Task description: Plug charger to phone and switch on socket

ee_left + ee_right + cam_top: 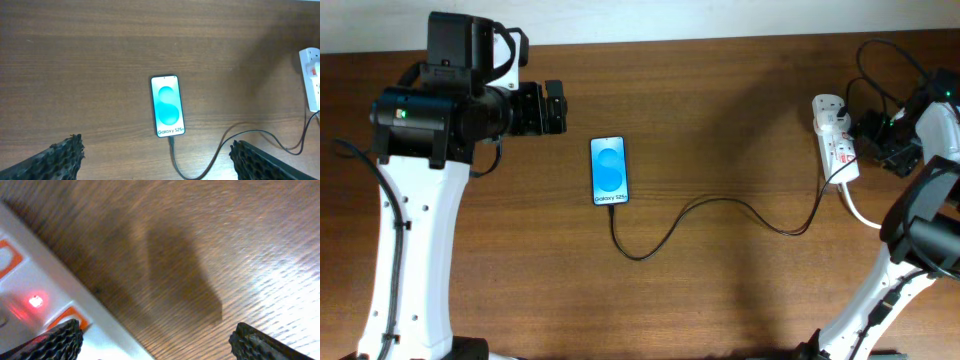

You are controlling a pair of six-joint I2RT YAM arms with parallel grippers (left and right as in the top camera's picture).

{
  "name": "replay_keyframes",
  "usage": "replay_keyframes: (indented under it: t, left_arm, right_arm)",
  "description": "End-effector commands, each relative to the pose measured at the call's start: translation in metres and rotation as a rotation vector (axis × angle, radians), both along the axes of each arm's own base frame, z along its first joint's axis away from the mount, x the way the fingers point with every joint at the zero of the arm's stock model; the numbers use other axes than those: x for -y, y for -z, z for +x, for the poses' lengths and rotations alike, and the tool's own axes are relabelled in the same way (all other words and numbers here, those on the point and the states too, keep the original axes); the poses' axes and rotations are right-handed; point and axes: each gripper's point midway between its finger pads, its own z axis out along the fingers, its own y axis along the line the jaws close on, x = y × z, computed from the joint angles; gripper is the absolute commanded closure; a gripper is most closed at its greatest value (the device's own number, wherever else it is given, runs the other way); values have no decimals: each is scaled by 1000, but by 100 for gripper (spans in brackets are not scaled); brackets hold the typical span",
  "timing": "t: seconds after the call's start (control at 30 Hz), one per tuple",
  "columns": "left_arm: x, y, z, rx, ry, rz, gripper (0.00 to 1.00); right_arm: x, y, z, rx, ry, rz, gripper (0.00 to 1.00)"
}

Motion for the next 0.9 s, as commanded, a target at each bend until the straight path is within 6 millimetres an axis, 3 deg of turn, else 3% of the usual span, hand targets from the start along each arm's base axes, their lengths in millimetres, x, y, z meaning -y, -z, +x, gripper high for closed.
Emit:
replay_keyframes:
  t: [0.0,0.07,0.1,0.13,0.17,0.23,0.27,0.3,0.33,0.37,0.43,0.5,0.53,0.6,0.87]
  left_arm:
    - [-2,-9,-3,23,2,-6,1]
    - [-2,-9,-3,22,2,-6,1]
    - [-2,-9,-3,22,2,-6,1]
    - [-2,-9,-3,22,2,-6,1]
    - [-2,-9,-3,22,2,-6,1]
    - [-2,-9,-3,22,2,-6,0]
    - [-2,-9,-3,22,2,-6,1]
    - [-2,-9,-3,22,2,-6,1]
    - [-2,-9,-3,22,2,-6,1]
    - [-2,-9,-3,22,2,-6,1]
    - [-2,-9,-3,22,2,-6,0]
    - [-2,-9,-3,22,2,-6,1]
    - [-2,-9,-3,22,2,-6,1]
    - [-2,-9,-3,23,2,-6,1]
    - [-2,-9,-3,22,2,-6,1]
  right_arm:
    - [65,-32,-33,-3,261,-29,2]
    - [91,-77,-48,61,339,-33,2]
    - [100,-114,-56,118,364,-42,2]
    - [98,-164,-60,214,357,-43,2]
    - [89,-194,-57,286,298,-38,2]
    - [41,-285,-49,523,49,-54,2]
    - [20,-314,-51,595,-43,-75,2]
    - [-20,-361,-60,693,-197,-144,2]
    - [-45,-385,-68,735,-273,-196,2]
    - [-87,-419,-84,799,-391,-264,2]
    - [-149,-457,-116,894,-512,-298,2]
    - [-194,-469,-151,926,-593,-275,2]
    - [-211,-465,-174,907,-615,-243,2]
    - [-220,-453,-197,855,-608,-202,2]
    - [-215,-433,-196,764,-584,-167,2]
